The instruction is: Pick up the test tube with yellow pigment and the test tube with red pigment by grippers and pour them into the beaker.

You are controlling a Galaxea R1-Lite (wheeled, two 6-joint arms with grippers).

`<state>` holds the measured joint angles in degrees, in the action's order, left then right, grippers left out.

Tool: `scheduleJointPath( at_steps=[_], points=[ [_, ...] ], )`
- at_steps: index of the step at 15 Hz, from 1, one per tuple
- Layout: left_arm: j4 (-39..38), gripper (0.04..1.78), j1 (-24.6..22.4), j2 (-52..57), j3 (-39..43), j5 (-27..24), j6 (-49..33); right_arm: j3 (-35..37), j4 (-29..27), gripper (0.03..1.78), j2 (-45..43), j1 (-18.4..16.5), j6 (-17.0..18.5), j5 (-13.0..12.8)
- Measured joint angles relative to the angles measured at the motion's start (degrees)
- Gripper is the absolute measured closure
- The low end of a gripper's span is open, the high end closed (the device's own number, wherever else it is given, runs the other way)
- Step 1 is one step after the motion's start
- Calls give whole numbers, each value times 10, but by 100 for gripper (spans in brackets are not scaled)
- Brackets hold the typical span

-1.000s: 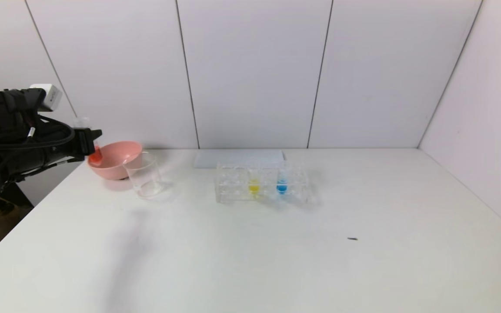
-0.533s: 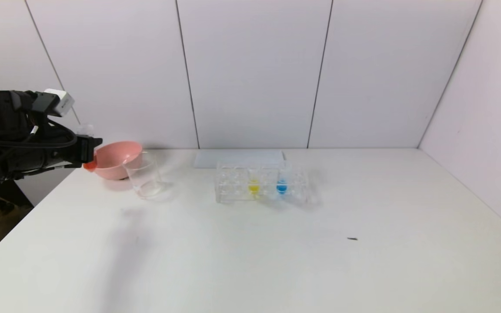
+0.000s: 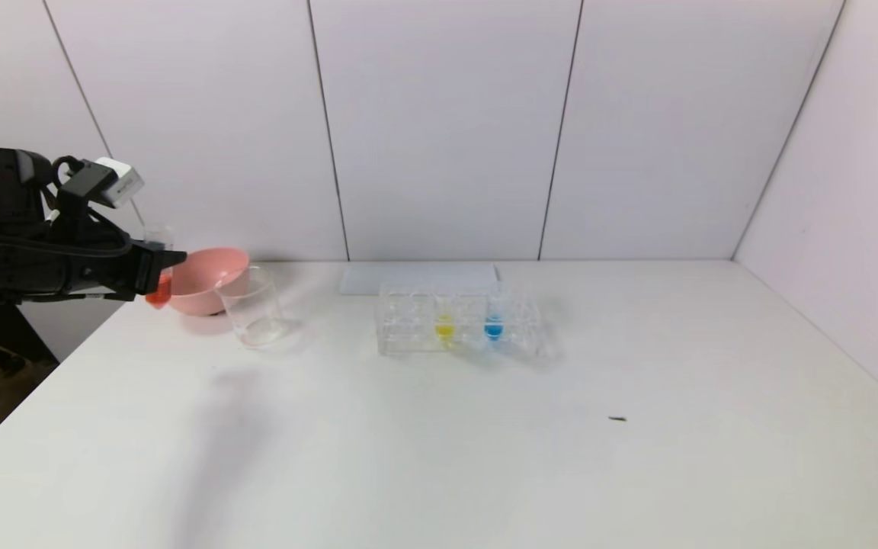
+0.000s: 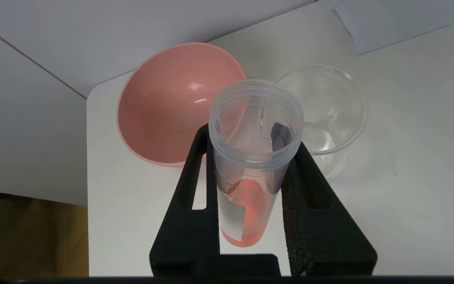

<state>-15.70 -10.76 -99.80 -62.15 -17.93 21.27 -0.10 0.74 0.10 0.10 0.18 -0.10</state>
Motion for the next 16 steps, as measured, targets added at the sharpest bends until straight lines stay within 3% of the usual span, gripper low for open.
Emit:
scheduleJointPath(
  at_steps=[9, 16],
  points=[
    [50, 136, -1, 6, -21, 4, 25, 0, 0, 11, 0, 0, 0, 0],
    [89, 136, -2, 7, -31, 6, 91, 0, 0, 11, 0, 0, 0, 0]
  ],
)
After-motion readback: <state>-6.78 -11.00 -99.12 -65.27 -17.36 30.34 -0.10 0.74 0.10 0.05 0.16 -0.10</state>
